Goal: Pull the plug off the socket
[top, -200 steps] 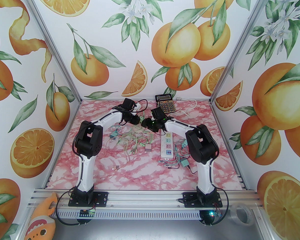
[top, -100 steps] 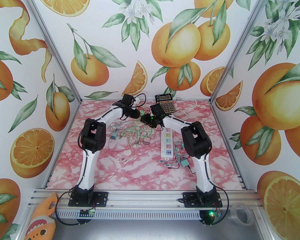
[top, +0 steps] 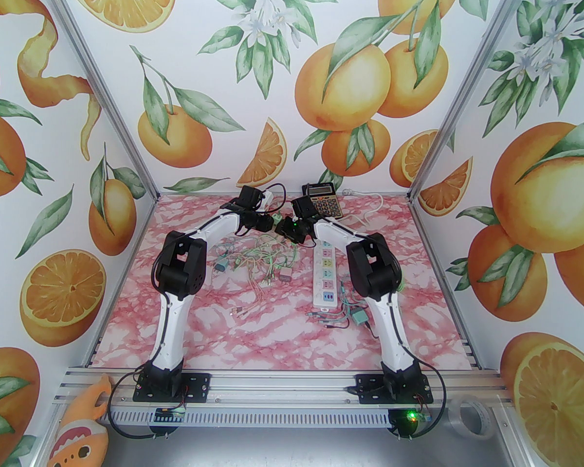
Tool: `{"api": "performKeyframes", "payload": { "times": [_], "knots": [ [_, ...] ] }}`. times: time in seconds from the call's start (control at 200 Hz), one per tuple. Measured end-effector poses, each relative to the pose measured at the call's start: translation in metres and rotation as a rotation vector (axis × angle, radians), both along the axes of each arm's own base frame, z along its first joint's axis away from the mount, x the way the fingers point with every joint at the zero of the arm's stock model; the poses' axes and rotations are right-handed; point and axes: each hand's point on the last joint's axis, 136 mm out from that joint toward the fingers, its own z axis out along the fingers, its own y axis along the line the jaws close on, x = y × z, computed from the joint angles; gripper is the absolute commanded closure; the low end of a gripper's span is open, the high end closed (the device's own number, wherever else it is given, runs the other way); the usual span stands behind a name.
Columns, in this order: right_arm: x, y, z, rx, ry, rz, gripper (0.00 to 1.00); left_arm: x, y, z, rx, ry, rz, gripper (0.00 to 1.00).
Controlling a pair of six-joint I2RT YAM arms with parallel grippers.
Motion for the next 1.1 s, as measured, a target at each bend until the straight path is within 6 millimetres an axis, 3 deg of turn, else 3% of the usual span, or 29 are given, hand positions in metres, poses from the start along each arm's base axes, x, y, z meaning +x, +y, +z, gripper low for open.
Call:
{"api": "performKeyframes", "payload": {
  "times": [0.25,0.59,0.771,1.101],
  "knots": [
    [-0.003,0.000,-0.002,-0.047,0.007,0.044,0.61,-0.004,0.001,-0.001,0.018,0.017,-0.006,0.92],
    [-0.009,0.001,-0.002,-0.147,0.029,0.085,0.62,-0.013,-0.004,0.002,0.189,-0.071,-0.038,0.94],
    [-0.010,0.003,-0.001,-0.166,0.030,0.098,0.63,-0.014,-0.001,0.005,0.136,-0.027,-0.010,0.96],
    [-0.013,0.022,0.000,-0.183,0.009,0.150,0.64,-0.012,0.028,-0.003,-0.061,0.195,0.081,0.97]
  ]
}}
